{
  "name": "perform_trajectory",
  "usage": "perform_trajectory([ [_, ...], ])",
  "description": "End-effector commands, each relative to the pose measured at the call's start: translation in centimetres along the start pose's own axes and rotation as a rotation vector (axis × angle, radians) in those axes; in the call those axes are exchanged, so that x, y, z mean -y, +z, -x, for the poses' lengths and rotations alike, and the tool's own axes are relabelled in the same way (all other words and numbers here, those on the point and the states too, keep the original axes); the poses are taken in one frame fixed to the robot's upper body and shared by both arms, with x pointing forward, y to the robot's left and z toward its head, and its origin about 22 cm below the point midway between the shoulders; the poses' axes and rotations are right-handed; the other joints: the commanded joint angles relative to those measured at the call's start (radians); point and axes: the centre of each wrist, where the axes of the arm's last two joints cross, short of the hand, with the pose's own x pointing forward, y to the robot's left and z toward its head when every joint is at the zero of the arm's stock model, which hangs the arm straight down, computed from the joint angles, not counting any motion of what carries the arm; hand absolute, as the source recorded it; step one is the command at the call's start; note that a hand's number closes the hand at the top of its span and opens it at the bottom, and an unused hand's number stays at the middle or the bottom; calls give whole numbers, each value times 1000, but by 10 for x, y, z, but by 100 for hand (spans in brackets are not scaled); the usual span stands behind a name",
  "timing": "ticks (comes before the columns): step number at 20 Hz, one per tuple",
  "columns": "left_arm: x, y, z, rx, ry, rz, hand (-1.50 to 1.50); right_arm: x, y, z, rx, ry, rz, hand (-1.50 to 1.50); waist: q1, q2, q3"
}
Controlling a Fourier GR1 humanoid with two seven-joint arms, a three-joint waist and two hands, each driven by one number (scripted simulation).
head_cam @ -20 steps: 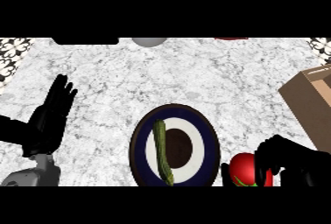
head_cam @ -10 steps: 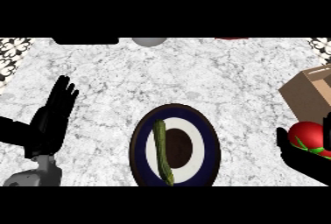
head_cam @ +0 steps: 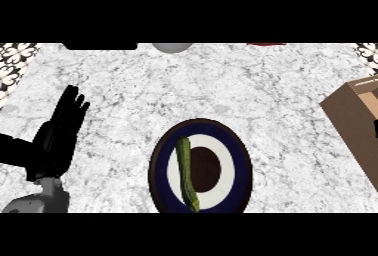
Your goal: Pick the tomato from the plate and place it in the cardboard box
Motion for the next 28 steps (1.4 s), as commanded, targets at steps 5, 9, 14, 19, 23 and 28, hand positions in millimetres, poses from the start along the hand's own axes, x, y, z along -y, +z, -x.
perform_trajectory([
  [5, -2, -12, -11, 9, 3, 8, 0, -26, -47, 61, -15, 154, -109, 150, 9, 3, 0],
  [9, 11, -14, -3, -4, 3, 21, 0, -52, -41, 85, -106, 391, -385, 150, 18, 9, -1],
  [14, 7, -14, -12, -5, -16, 4, 0, -73, -56, 131, -123, 246, -450, -150, 10, 2, 0],
  [19, 4, -6, -3, -7, 6, 4, 0, -81, -58, 122, -42, 23, -154, -150, 11, 1, 2],
  [23, -1, -2, 7, -10, 0, -9, 0, -65, -63, 115, 46, -171, 61, -150, -2, -3, 1],
  [28, -5, -12, 2, -13, -5, -24, 0, -44, -70, 134, -37, -460, 53, -150, -14, -3, 0],
])
